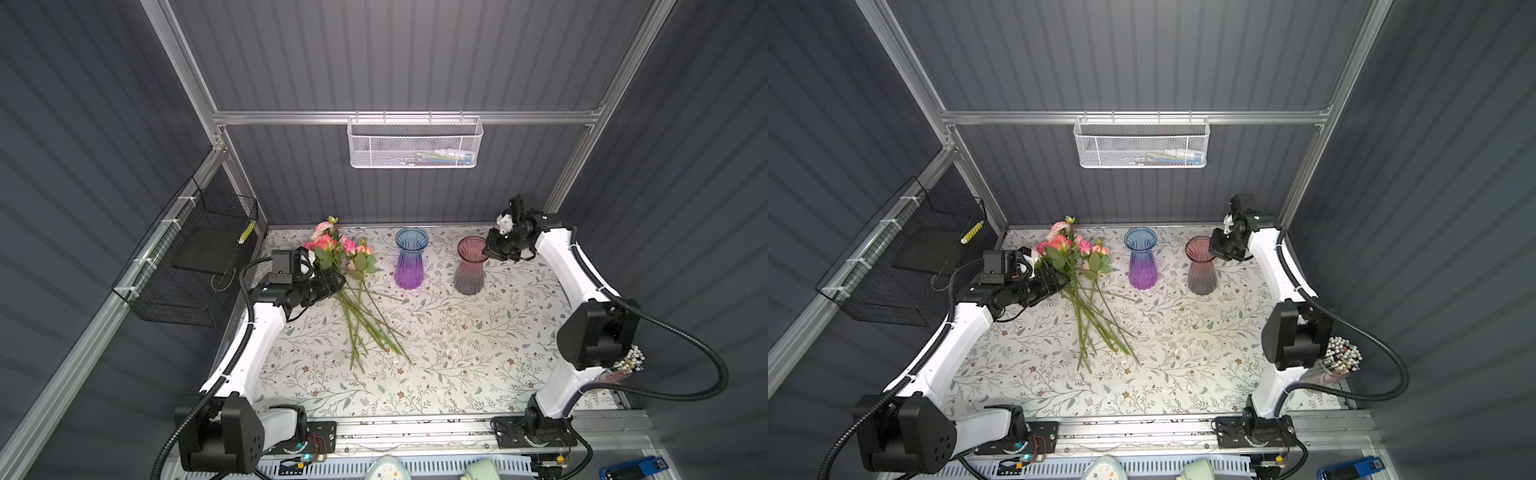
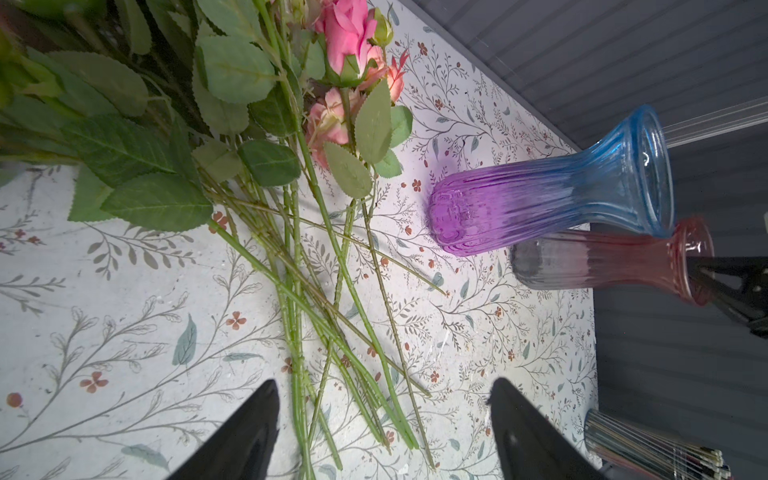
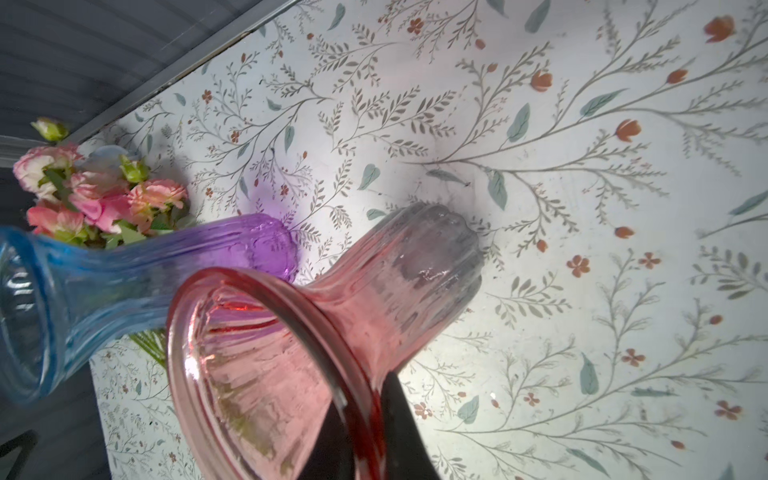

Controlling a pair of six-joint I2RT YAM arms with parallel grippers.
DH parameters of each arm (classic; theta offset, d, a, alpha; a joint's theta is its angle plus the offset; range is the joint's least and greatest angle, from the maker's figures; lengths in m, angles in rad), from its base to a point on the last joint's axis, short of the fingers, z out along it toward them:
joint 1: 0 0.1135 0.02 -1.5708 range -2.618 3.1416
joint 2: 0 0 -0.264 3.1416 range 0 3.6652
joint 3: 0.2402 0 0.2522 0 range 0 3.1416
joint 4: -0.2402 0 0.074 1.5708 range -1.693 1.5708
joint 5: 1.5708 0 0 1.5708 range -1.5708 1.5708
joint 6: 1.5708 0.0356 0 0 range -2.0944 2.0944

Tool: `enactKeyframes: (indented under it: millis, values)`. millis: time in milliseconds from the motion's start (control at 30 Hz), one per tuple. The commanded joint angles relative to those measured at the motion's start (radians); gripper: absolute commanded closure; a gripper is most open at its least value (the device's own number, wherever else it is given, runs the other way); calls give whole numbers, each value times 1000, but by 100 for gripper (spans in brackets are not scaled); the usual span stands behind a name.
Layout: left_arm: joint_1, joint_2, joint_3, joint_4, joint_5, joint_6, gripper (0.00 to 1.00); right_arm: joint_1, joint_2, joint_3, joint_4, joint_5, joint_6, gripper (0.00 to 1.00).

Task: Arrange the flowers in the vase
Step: 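Grasp the pink vase rim with the right gripper and slide it nearer the robot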

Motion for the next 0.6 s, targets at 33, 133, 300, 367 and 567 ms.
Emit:
enactKeyframes:
  millis: [33,133,300,367,567]
  values:
    - [-10,-10,-5,-12,23,-9,22,53,-171,-150,106,-147,46,100]
    - [-39,-4,6,-50,-3,8,23,103,-260,-266,121,-141,55,100]
    - [-105,-9,26,-127,-94,29,23,161,-377,-399,134,-148,74,100]
    - [-127,-13,26,-133,-115,22,23,173,-396,-418,113,-139,61,100]
    - [-155,8,38,-117,-144,12,23,184,-415,-424,99,-136,24,89]
